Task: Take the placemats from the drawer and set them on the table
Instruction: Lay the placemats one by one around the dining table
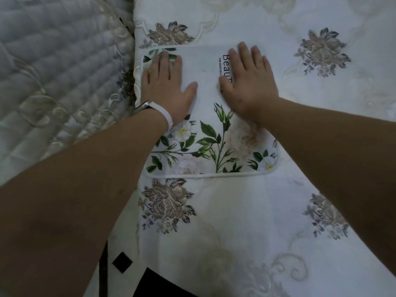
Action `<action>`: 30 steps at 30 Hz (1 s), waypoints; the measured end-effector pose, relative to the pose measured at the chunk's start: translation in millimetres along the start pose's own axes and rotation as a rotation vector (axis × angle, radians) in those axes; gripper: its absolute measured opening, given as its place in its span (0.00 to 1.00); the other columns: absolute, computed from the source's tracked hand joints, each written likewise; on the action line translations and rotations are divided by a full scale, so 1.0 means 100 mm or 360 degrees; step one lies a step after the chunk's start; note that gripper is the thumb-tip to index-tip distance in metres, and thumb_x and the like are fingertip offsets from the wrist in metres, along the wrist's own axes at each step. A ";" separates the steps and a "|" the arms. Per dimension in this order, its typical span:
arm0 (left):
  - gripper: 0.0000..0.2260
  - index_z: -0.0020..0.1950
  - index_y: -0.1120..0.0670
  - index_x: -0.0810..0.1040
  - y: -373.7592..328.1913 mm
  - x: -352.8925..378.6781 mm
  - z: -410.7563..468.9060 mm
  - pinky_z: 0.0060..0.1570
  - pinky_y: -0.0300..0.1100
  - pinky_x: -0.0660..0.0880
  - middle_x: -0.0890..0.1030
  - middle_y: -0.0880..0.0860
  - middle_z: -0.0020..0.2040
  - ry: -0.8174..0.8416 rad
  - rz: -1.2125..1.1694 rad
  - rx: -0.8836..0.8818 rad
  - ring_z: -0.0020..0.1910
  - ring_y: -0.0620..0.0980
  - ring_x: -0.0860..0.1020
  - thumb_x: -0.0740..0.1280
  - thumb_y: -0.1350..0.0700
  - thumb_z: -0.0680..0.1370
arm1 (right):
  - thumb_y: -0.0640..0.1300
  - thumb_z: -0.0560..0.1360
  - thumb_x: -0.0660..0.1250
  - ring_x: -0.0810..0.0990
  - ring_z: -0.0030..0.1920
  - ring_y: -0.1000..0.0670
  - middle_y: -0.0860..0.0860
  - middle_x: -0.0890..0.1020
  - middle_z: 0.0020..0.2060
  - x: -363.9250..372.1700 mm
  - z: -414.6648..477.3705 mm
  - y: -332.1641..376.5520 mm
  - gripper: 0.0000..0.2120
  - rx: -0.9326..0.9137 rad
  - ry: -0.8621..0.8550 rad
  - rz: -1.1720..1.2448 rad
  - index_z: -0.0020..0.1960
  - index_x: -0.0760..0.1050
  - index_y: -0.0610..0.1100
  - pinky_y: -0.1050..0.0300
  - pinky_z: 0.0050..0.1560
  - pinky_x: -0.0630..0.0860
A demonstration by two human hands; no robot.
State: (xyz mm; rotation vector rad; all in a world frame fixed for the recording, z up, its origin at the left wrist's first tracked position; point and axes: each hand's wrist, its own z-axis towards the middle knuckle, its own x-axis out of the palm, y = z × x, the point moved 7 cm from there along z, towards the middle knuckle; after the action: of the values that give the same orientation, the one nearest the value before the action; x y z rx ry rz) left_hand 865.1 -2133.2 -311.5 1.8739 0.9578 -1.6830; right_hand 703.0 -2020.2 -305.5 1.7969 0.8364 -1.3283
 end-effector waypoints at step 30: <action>0.27 0.77 0.49 0.55 0.29 0.02 -2.06 0.72 0.54 0.56 0.53 0.52 0.79 0.0342 -0.0125 0.0185 0.77 0.52 0.50 0.50 0.42 0.80 | 0.60 0.81 0.48 0.46 0.79 0.45 0.46 0.45 0.80 0.19 -2.28 -0.13 0.33 0.0321 0.0326 -0.0030 0.80 0.45 0.47 0.46 0.77 0.47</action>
State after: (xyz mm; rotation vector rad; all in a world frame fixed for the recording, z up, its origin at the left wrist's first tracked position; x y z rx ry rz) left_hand 1025.5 -2003.1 -283.8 2.1544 1.0487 -1.6374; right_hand 807.1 -1817.4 -282.1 2.1153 0.8544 -1.2938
